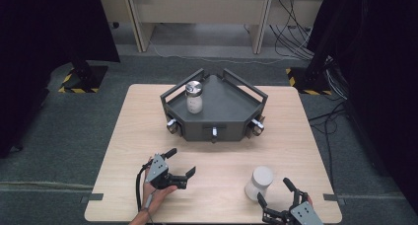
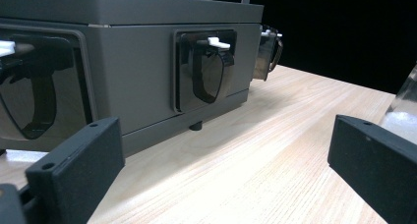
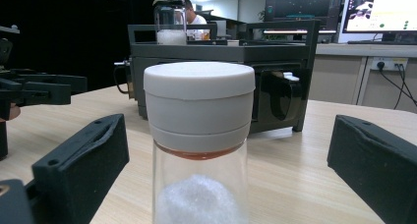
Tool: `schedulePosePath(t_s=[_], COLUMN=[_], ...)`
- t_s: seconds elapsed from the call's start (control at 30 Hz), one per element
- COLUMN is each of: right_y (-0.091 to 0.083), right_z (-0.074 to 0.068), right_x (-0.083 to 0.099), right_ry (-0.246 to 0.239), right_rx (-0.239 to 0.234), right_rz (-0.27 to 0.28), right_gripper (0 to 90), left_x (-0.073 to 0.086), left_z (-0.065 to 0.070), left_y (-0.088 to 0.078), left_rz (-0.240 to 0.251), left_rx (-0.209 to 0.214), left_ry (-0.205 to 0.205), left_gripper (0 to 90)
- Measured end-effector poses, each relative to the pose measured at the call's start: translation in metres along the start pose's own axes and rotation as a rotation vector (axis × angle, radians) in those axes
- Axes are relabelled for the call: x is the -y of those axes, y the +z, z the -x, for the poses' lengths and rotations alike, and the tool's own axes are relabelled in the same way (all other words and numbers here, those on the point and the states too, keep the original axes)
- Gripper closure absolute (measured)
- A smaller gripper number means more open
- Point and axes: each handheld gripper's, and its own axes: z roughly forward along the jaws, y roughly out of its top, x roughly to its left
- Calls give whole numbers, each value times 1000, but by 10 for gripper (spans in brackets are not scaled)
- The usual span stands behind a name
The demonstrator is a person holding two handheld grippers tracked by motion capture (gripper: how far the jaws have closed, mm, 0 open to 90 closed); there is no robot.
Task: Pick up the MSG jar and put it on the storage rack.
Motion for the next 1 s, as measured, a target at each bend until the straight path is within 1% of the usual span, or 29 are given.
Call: schedulePosePath(t_s=[0.07, 0.37, 0.6, 0.7, 0.77, 0.87, 1.0], right_y=[2, 12, 20, 25, 28, 30, 33], right_z=[0, 0, 1, 2, 2, 0, 0], right_x=[0, -1, -2, -3, -5, -6, -8], right_ry=[4, -4, -15, -23, -29, -34, -32], right_rx=[-1, -14, -49, -66, -75, -72, -60], right_rz=[-1, -11, -29, -37, -42, -41, -56], right_gripper=[33, 80, 125, 154, 193, 236, 290], left_x=[0, 0, 0, 0, 0, 0, 0], left_z=[0, 0, 0, 0, 0, 0, 0], left_y=[0, 0, 0, 0, 0, 0, 0], left_rz=[0, -1, -2, -2, -2, -3, -3], left_rx=[0, 3, 3, 4, 5, 4, 6], left_ry=[-1, 0, -2, 0, 1, 1, 3], left_gripper=[0, 0, 0, 1, 1, 1, 1])
